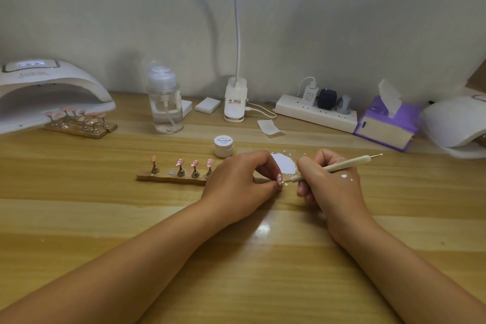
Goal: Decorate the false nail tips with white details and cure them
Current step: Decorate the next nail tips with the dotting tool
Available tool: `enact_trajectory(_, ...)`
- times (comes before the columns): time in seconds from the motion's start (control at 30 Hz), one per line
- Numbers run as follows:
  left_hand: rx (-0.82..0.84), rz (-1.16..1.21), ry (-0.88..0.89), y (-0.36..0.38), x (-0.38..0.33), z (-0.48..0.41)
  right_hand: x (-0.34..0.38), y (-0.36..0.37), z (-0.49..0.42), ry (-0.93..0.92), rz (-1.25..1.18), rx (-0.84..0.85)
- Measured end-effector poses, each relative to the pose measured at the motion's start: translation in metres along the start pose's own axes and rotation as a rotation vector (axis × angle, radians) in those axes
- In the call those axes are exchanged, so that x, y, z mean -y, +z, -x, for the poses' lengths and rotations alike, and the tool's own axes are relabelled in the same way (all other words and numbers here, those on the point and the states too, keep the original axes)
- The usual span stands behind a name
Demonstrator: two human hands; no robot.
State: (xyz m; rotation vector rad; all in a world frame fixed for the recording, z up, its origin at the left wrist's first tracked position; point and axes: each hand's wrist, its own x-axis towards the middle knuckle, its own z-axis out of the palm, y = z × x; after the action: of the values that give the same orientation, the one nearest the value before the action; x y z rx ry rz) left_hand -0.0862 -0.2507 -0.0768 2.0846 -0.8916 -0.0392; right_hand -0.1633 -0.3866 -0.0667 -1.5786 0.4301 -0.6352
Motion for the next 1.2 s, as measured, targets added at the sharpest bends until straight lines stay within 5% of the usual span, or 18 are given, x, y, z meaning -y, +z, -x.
enact_trajectory(1.2, 0.001, 0.006, 0.006, -0.0006, 0.0001, -0.0001, 0.0033, 0.0002, 0.0011, 0.003, -0.019, -0.027)
